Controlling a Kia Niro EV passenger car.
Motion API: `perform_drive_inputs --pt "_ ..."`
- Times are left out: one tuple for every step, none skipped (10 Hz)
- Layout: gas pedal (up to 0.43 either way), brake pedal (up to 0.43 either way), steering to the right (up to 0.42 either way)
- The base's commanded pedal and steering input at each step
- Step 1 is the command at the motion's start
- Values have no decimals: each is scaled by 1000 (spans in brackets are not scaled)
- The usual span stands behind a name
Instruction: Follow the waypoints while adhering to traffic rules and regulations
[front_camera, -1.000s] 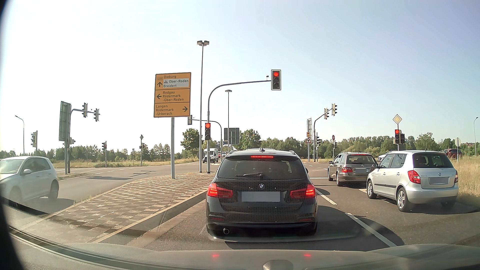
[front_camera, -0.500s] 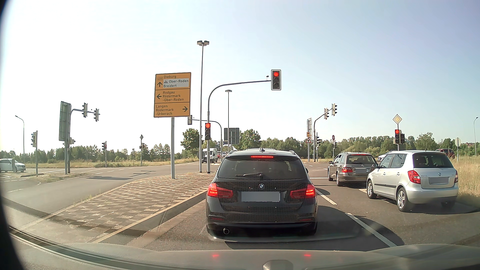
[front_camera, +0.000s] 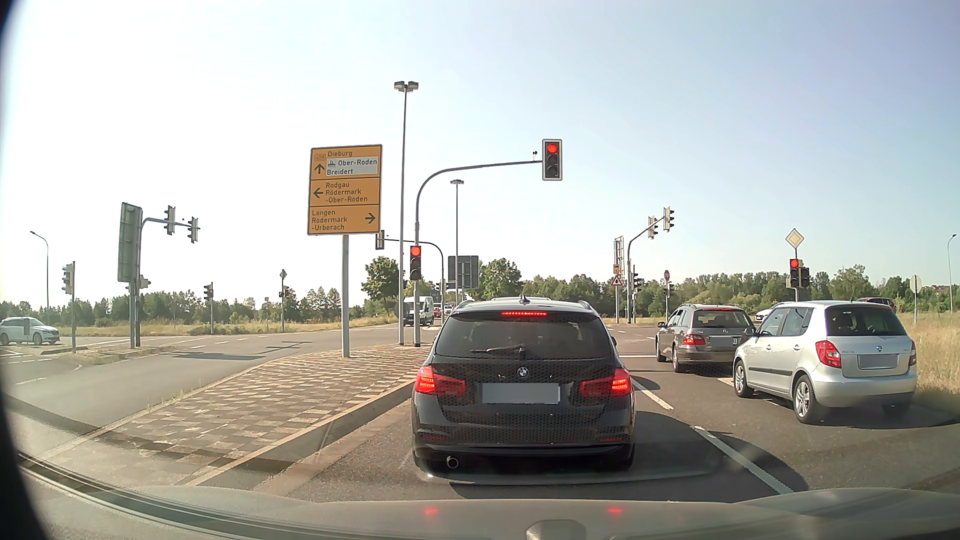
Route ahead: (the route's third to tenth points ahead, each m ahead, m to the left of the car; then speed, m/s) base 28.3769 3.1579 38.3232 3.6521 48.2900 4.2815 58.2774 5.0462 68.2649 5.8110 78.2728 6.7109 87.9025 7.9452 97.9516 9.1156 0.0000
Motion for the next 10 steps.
perform_drive_inputs --pt "0 396 -6" --pt "0 396 -7" --pt "0 396 -7" --pt "0 396 -6" --pt "0 396 -6" --pt "0 396 -6" --pt "0 396 -6" --pt "0 396 -6" --pt "0 396 -6" --pt "0 396 -6"
